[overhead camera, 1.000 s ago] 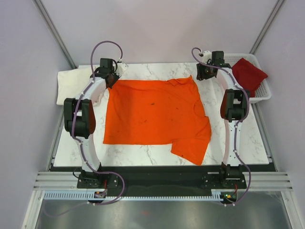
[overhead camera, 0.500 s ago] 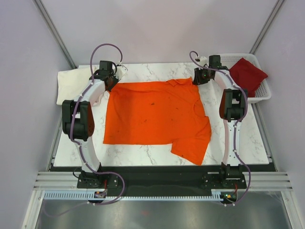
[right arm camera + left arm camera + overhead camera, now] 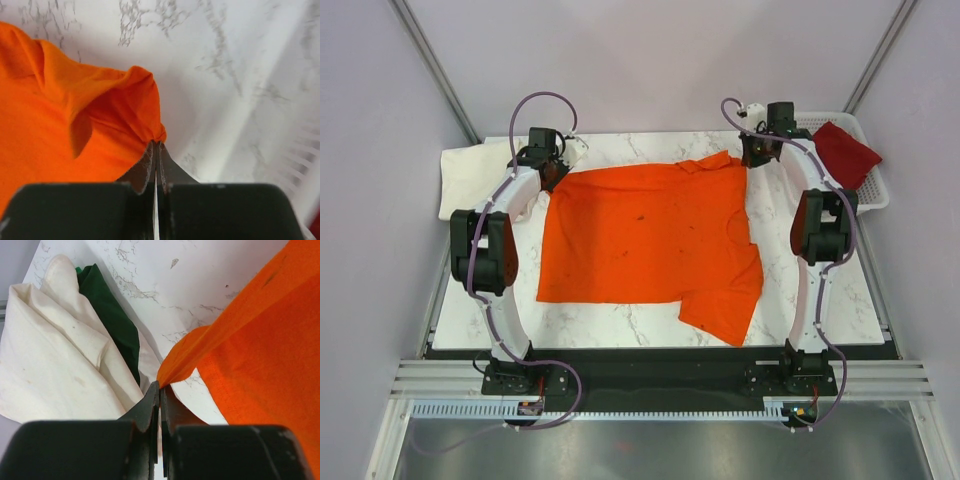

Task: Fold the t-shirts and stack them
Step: Flatten the tshirt out

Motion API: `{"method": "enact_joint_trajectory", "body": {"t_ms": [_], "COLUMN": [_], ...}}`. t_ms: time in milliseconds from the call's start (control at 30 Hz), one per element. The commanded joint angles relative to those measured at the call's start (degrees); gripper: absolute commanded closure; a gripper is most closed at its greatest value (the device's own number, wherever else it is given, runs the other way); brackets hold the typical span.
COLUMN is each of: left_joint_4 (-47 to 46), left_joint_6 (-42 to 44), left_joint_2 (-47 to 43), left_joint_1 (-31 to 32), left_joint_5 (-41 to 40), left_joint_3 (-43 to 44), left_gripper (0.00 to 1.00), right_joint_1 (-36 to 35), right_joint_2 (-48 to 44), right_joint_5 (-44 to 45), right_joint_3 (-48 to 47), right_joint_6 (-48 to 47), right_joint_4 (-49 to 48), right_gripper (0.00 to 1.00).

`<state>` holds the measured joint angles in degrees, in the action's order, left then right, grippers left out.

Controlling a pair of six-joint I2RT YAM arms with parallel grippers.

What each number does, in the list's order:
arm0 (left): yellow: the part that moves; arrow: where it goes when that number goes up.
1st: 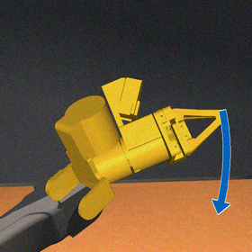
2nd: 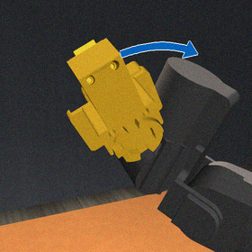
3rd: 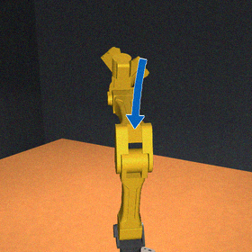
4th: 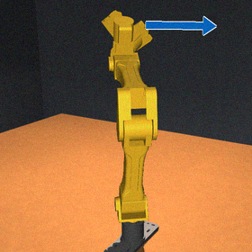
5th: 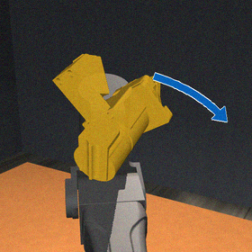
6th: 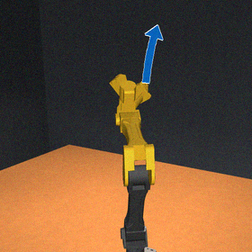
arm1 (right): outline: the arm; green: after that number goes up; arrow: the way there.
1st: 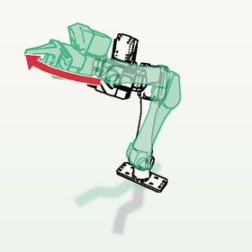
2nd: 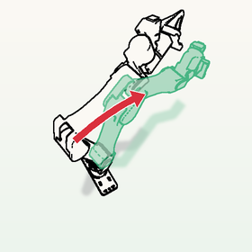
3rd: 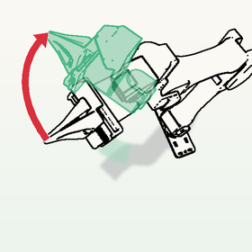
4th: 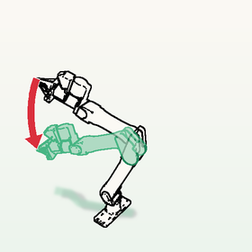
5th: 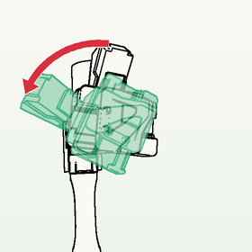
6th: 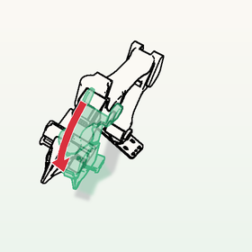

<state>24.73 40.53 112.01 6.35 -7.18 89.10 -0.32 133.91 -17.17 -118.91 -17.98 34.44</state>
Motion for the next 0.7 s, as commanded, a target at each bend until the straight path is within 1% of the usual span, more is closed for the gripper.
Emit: {"method": "enact_joint_trajectory", "body": {"t_ms": [0,100,133,167,200,233,300,400,467,533,667], "left_joint_4": [-0.6,-0.8,-0.8,-0.8,-0.8,-0.8,-0.8,-0.7,-0.6,-0.3,0.3], "left_joint_6": [-0.1,-0.7,-0.9,-1.1,-1.2,-1.2,-1.0,-1.0,-1.6,-1.9,-2.1], "left_joint_2": [-3.1,-3.0,-2.9,-2.9,-2.9,-2.9,-2.9,-2.9,-2.8,-2.5,-2.1], "left_joint_1": [0.0,0.0,0.0,0.0,0.1,0.1,0.0,0.1,0.1,0.2,0.6], "left_joint_5": [1.0,1.6,1.7,2.0,2.1,2.1,2.0,2.3,3.0,3.3,3.7], "left_joint_3": [0.0,0.3,0.4,0.5,0.6,0.6,1.2,1.7,2.1,2.4,2.0], "left_gripper": [0.98,0.98,0.98,0.98,0.98,0.98,0.98,0.98,0.98,0.98,0.98], "right_joint_1": [-0.1,-1.3,-2.3,-2.9,-3.7,-4.9,-5.3,-5.1,-5.0,-5.0,-4.3], "right_joint_2": [-9.8,-11.2,-10.8,-10.2,-9.2,-7.3,-6.4,-7.9,-8.0,-6.2,-1.3], "right_joint_5": [7.6,10.6,11.5,13.2,16.6,18.6,19.9,18.5,15.8,14.7,11.9], "right_joint_3": [3.1,5.8,6.5,6.8,6.1,5.3,2.5,2.7,2.6,1.4,-5.3], "right_joint_6": [-3.3,-4.0,-4.1,-4.3,-4.5,-4.7,-3.4,-2.8,-5.8,-7.5,-8.5], "right_joint_4": [-4.3,-5.4,-5.9,-6.2,-5.8,-5.3,-4.2,-5.5,-5.7,-5.7,-5.8], "right_gripper": [1.00,1.00,0.98,0.94,0.82,0.76,0.69,0.64,0.64,0.64,0.63]}}
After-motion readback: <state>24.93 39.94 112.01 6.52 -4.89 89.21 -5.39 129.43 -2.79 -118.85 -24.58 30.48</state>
